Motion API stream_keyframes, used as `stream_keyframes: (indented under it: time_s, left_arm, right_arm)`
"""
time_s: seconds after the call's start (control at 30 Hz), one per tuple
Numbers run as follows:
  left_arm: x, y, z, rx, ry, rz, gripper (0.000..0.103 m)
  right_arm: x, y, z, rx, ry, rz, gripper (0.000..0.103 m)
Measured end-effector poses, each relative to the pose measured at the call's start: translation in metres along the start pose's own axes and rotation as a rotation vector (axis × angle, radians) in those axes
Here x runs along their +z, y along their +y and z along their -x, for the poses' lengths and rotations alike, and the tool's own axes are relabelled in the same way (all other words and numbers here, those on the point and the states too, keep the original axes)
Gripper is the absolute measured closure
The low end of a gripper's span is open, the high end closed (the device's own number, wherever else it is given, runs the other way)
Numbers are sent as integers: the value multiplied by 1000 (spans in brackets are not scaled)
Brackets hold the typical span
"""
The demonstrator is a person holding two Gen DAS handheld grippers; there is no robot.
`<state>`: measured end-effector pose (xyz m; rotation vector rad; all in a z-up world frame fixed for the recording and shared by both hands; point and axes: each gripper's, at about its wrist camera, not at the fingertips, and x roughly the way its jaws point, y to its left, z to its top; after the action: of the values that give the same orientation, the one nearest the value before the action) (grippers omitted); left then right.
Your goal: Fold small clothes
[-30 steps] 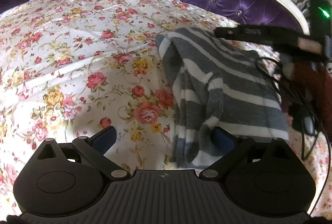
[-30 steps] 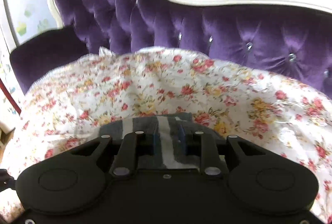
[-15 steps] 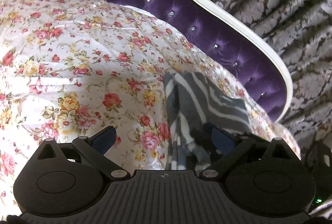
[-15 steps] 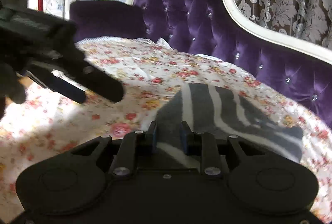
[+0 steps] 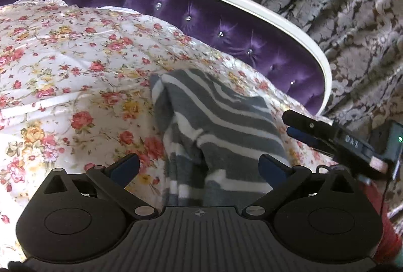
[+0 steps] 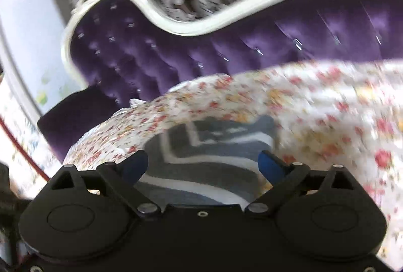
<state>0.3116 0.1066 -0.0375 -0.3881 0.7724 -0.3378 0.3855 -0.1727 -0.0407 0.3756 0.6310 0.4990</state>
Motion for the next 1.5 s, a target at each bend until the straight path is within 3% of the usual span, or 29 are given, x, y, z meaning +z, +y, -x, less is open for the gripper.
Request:
stream_keyframes:
  time_s: [0.13, 0.37, 0.8, 1.23, 1.3, 1.33, 1.37, 1.43, 1.5]
  left_arm:
    - [-7, -2, -7, 2, 42, -13, 1]
    - [-11, -4, -24, -27, 108, -7, 1]
    - [-3, -15, -46, -65, 118, -20, 1]
    - [-4, -1, -41, -155, 135, 110, 3]
    - [-4, 2, -39, -166, 126, 132, 13]
    - [-5, 4, -39, -167, 129, 143, 35]
    - [-5, 6, -39, -154, 134, 148, 54]
    - [-6, 10, -40, -146, 142, 150, 66]
    - [-6, 10, -38, -172, 147, 162, 73]
  right_arm:
    - [-10, -20, -5, 34, 20, -111, 4]
    - [-24, -27, -24, 145, 73, -180, 3]
    - [-24, -17, -40, 187, 69, -103, 0]
    - [-25, -16, -40, 188, 64, -89, 0]
    - [-24, -16, -40, 185, 75, -94, 0]
    - [-23, -16, -39, 174, 77, -103, 4]
    - [-22, -17, -39, 154, 80, -113, 17]
    - [-21, -21, -38, 110, 94, -137, 44]
    - [-19, -24, -34, 112, 103, -160, 49]
